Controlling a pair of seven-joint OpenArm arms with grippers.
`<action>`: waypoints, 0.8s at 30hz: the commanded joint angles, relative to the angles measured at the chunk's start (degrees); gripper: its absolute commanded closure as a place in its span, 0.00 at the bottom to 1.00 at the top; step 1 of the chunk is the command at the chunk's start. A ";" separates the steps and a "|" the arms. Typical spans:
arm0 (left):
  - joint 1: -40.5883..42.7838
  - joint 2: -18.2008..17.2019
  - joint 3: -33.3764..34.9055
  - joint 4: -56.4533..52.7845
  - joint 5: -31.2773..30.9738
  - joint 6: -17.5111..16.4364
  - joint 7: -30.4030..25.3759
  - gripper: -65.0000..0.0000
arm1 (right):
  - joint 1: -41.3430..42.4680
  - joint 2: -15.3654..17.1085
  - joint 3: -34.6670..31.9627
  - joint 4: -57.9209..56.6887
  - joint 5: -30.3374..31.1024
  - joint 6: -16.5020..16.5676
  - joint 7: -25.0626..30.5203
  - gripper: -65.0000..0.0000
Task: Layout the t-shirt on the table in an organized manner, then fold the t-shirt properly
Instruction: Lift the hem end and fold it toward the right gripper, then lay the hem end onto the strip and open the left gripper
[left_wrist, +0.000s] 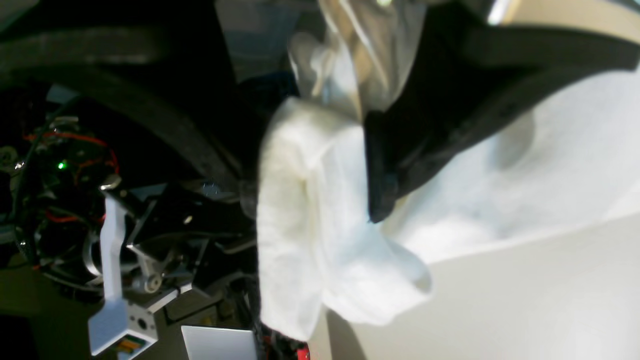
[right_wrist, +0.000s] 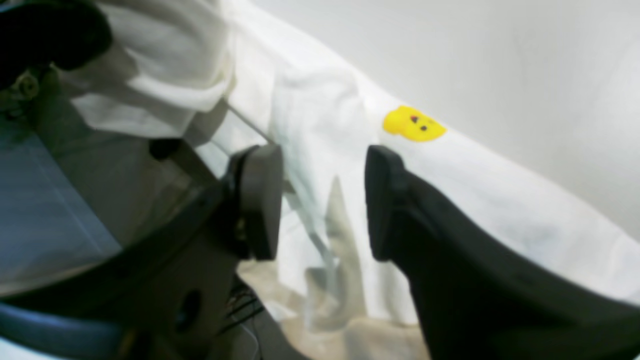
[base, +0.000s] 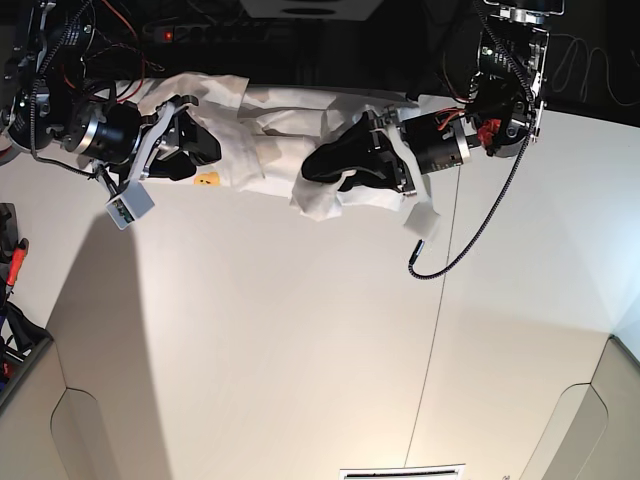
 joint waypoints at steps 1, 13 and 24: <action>-0.48 0.00 0.00 0.96 -1.84 -0.54 -0.87 0.55 | 0.48 0.44 0.22 1.07 1.11 -0.02 1.16 0.59; -0.48 -0.02 0.00 0.96 -0.79 -0.54 -0.83 0.46 | 0.46 0.44 0.22 1.07 1.11 -0.02 1.33 0.59; -0.48 -0.02 0.00 0.96 -1.97 -0.54 -1.62 0.42 | 0.48 0.44 0.22 1.07 1.11 -0.02 1.33 0.59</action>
